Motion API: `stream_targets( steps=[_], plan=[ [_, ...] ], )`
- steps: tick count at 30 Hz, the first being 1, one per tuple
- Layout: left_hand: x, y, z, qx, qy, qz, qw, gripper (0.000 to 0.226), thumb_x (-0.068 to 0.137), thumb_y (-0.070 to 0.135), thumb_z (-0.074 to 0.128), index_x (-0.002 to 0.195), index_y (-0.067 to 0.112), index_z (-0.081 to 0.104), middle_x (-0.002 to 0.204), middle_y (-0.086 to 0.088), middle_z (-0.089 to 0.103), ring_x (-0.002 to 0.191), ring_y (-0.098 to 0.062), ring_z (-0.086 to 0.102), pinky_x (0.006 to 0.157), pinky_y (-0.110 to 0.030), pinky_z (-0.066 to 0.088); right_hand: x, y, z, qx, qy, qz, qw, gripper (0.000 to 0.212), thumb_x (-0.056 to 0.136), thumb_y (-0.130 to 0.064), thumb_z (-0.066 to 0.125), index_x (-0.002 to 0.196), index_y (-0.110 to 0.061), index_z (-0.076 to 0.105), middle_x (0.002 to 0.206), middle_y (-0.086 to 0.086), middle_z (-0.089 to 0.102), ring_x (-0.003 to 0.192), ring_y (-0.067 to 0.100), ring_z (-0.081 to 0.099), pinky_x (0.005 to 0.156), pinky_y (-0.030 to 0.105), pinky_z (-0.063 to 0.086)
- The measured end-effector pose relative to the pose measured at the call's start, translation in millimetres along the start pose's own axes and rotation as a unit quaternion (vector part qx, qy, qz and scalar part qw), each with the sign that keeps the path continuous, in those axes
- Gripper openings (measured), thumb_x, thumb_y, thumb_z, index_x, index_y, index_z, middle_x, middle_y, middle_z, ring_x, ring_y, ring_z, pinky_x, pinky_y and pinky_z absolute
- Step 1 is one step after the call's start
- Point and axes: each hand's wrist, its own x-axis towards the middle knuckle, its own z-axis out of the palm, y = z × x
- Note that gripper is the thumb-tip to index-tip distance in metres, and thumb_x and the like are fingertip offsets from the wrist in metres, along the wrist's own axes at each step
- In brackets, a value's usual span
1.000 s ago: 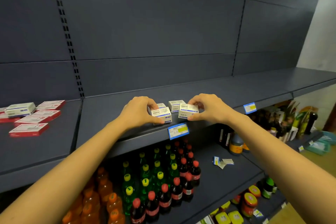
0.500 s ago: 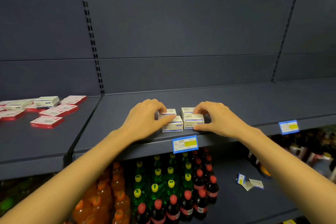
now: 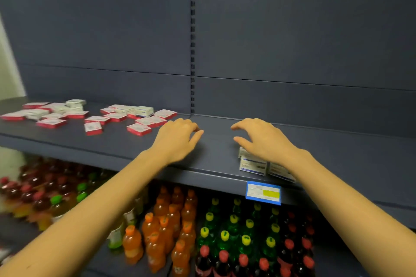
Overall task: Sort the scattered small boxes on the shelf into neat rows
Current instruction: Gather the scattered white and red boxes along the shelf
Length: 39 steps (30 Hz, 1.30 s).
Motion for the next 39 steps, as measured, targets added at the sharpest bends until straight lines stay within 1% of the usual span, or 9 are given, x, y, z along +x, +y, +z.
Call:
stream_targets(
  steps=[8, 16, 21, 23, 26, 30, 34, 37, 39],
  plan=[
    [-65, -72, -25, 0.069, -0.039, -0.144, 0.986, 0.041, 0.096, 0.041, 0.034, 0.119, 0.014, 0.056, 0.126, -0.008, 0.058, 0.114, -0.025, 0.052, 0.094, -0.038, 0.041, 36, -70, 47, 0.048, -0.036, -0.086, 0.994, 0.041, 0.094, -0.036, 0.045, 0.134, -0.026, 0.043, 0.142, -0.005, 0.042, 0.13, 0.018, 0.037, 0.093, 0.039, 0.041],
    [-108, -157, -50, 0.097, -0.051, -0.213, 0.971, 0.043, 0.096, 0.043, 0.033, 0.121, 0.015, 0.054, 0.126, -0.006, 0.058, 0.115, -0.023, 0.051, 0.095, -0.038, 0.042, 85, -156, 75, 0.073, -0.055, -0.136, 0.986, 0.039, 0.095, -0.037, 0.041, 0.132, -0.026, 0.045, 0.142, -0.003, 0.044, 0.129, 0.02, 0.039, 0.095, 0.041, 0.041],
    [-120, -221, -64, 0.105, -0.064, -0.208, 0.97, 0.043, 0.096, 0.043, 0.032, 0.122, 0.015, 0.053, 0.126, -0.006, 0.057, 0.116, -0.023, 0.051, 0.096, -0.038, 0.041, 123, -211, 97, 0.085, -0.054, -0.133, 0.986, 0.037, 0.095, -0.037, 0.042, 0.129, -0.026, 0.048, 0.136, -0.003, 0.049, 0.123, 0.019, 0.046, 0.093, 0.038, 0.042],
    [-133, -305, -68, 0.119, -0.075, -0.177, 0.974, 0.043, 0.096, 0.043, 0.032, 0.12, 0.015, 0.054, 0.126, -0.007, 0.057, 0.116, -0.023, 0.051, 0.096, -0.038, 0.04, 159, -277, 125, 0.089, -0.055, -0.107, 0.989, 0.035, 0.095, -0.037, 0.042, 0.127, -0.025, 0.049, 0.13, -0.002, 0.053, 0.117, 0.018, 0.049, 0.089, 0.035, 0.043],
    [-126, -348, -62, 0.089, -0.09, -0.151, 0.98, 0.042, 0.096, 0.042, 0.033, 0.119, 0.015, 0.054, 0.124, -0.007, 0.058, 0.116, -0.023, 0.05, 0.094, -0.037, 0.039, 181, -298, 137, 0.09, -0.063, -0.063, 0.992, 0.035, 0.094, -0.036, 0.043, 0.126, -0.023, 0.05, 0.129, 0.0, 0.055, 0.116, 0.02, 0.051, 0.092, 0.038, 0.046],
    [-123, -343, -60, 0.06, -0.057, -0.151, 0.985, 0.039, 0.095, 0.041, 0.035, 0.116, 0.016, 0.055, 0.123, -0.007, 0.059, 0.116, -0.023, 0.05, 0.093, -0.037, 0.039, 187, -295, 133, 0.083, -0.047, -0.035, 0.995, 0.038, 0.093, -0.038, 0.045, 0.126, -0.02, 0.051, 0.129, 0.003, 0.056, 0.115, 0.022, 0.052, 0.092, 0.043, 0.048],
    [-119, -348, -54, 0.058, -0.051, -0.145, 0.986, 0.038, 0.095, 0.039, 0.036, 0.116, 0.015, 0.056, 0.122, -0.007, 0.059, 0.116, -0.024, 0.05, 0.094, -0.036, 0.039, 197, -301, 139, 0.055, -0.035, -0.014, 0.998, 0.035, 0.088, -0.05, 0.047, 0.092, -0.015, 0.053, 0.105, 0.006, 0.058, 0.096, 0.024, 0.054, 0.069, 0.034, 0.042],
    [-103, -365, -46, 0.035, -0.039, -0.128, 0.99, 0.037, 0.095, 0.038, 0.038, 0.119, 0.016, 0.055, 0.123, -0.006, 0.058, 0.116, -0.025, 0.049, 0.094, -0.035, 0.039, 217, -307, 151, 0.036, -0.055, 0.023, 0.998, 0.046, 0.082, -0.058, 0.052, 0.087, -0.013, 0.051, 0.106, 0.01, 0.058, 0.09, 0.024, 0.05, 0.069, 0.034, 0.04],
    [-90, -375, -38, 0.021, -0.03, -0.113, 0.993, 0.037, 0.094, 0.038, 0.039, 0.119, 0.016, 0.056, 0.123, -0.005, 0.059, 0.114, -0.024, 0.05, 0.092, -0.036, 0.041, 229, -307, 159, 0.02, -0.075, 0.042, 0.996, 0.048, 0.079, -0.061, 0.053, 0.08, -0.014, 0.048, 0.097, 0.008, 0.056, 0.086, 0.023, 0.048, 0.069, 0.033, 0.04]
  ],
)
